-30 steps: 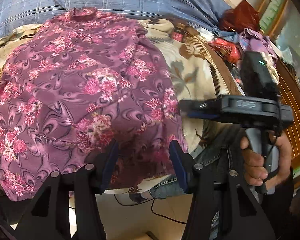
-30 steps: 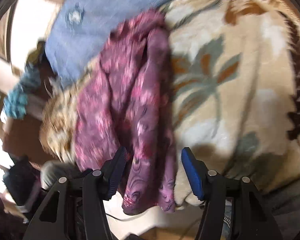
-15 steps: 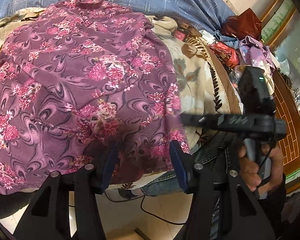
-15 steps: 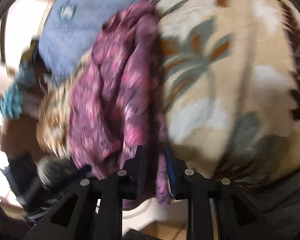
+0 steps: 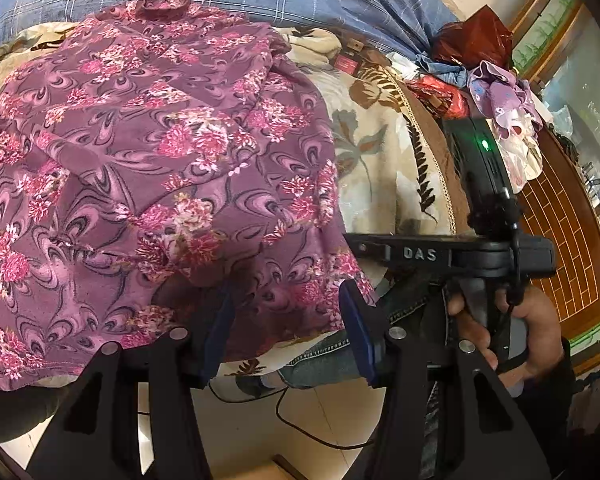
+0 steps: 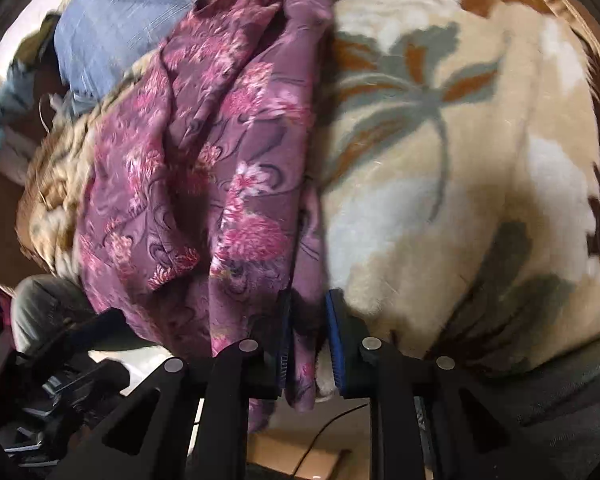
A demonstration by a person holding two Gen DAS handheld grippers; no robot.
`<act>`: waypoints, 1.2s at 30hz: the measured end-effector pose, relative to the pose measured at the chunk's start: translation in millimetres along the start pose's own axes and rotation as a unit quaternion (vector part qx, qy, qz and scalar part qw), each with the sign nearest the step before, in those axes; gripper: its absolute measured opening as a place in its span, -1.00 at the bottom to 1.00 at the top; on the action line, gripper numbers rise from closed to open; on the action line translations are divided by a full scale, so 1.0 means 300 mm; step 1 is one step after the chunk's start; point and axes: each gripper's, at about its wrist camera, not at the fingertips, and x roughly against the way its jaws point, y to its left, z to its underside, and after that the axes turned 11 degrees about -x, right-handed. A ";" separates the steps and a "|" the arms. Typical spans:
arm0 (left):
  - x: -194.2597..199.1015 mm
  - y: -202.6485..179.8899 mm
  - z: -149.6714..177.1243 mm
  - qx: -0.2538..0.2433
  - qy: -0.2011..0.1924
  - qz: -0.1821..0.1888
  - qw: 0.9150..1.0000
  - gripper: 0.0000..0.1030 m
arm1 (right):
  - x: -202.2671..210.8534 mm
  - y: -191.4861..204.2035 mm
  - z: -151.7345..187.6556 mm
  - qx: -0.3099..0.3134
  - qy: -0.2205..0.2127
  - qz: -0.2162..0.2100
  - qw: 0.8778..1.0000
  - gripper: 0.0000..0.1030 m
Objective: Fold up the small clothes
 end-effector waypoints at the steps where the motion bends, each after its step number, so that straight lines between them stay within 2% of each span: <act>1: -0.002 -0.003 0.001 -0.001 0.001 0.000 1.000 -0.01 | 0.001 0.004 -0.004 -0.001 -0.001 -0.002 1.000 -0.62; 2: -0.006 -0.006 0.002 -0.002 0.003 0.000 1.000 -0.01 | -0.001 0.006 -0.002 0.002 -0.002 0.000 1.000 -0.62; 4: -0.013 -0.015 0.001 -0.006 0.008 0.001 1.000 -0.01 | 0.004 0.017 0.001 0.011 -0.009 0.013 1.000 -0.92; 6: -0.009 -0.034 -0.003 -0.022 0.008 -0.004 1.000 -0.01 | 0.031 -0.001 0.001 -0.008 -0.016 -0.002 1.000 -0.93; 9: -0.022 -0.092 -0.018 -0.075 0.011 -0.014 0.997 0.09 | 0.199 -0.060 0.013 -0.048 -0.072 -0.052 0.995 -0.93; 12: -0.077 -0.166 -0.032 -0.142 0.016 -0.021 0.989 0.10 | 0.335 -0.127 0.011 -0.068 -0.118 -0.061 0.989 -0.93; 14: -0.133 -0.213 -0.037 -0.182 0.022 -0.021 0.983 0.13 | 0.381 -0.161 -0.002 -0.076 -0.130 -0.072 0.986 -0.93; 16: -0.202 -0.264 -0.029 -0.233 0.029 -0.028 0.972 0.23 | 0.396 -0.175 -0.018 -0.078 -0.130 -0.093 0.984 -0.93; 19: -0.296 -0.306 0.004 -0.300 0.032 -0.098 0.948 0.23 | 0.381 -0.182 -0.033 -0.081 -0.122 -0.106 0.984 -0.93; 21: -0.320 -0.305 0.026 -0.316 0.023 -0.130 0.940 0.23 | 0.349 -0.183 -0.044 -0.088 -0.112 -0.107 0.984 -0.93; 23: -0.313 -0.303 0.050 -0.331 0.007 -0.146 0.932 0.00 | 0.337 -0.187 -0.034 -0.095 -0.106 -0.113 0.983 -0.92; 24: -0.301 -0.302 0.054 -0.334 0.005 -0.151 0.930 -0.39 | 0.332 -0.199 -0.037 -0.101 -0.103 -0.124 0.982 -0.92; 25: -0.281 -0.295 0.051 -0.332 0.002 -0.156 0.930 -0.86 | 0.330 -0.207 -0.037 -0.105 -0.100 -0.136 0.980 -0.92; 26: -0.264 -0.285 0.049 -0.327 0.001 -0.158 0.932 -0.93 | 0.330 -0.222 -0.045 -0.110 -0.096 -0.155 0.977 -0.92; 30: -0.122 -0.193 -0.010 -0.241 -0.008 -0.089 0.966 -0.94 | 0.343 -0.226 -0.065 -0.115 -0.080 -0.227 0.964 -0.92; 33: 0.025 -0.117 -0.075 -0.184 -0.031 -0.067 0.980 -0.94 | 0.356 -0.201 -0.098 -0.107 -0.070 -0.272 0.954 -0.92; 36: 0.112 -0.013 -0.151 -0.122 -0.041 -0.053 0.990 -0.94 | 0.360 -0.139 -0.162 -0.090 -0.054 -0.305 0.947 -0.93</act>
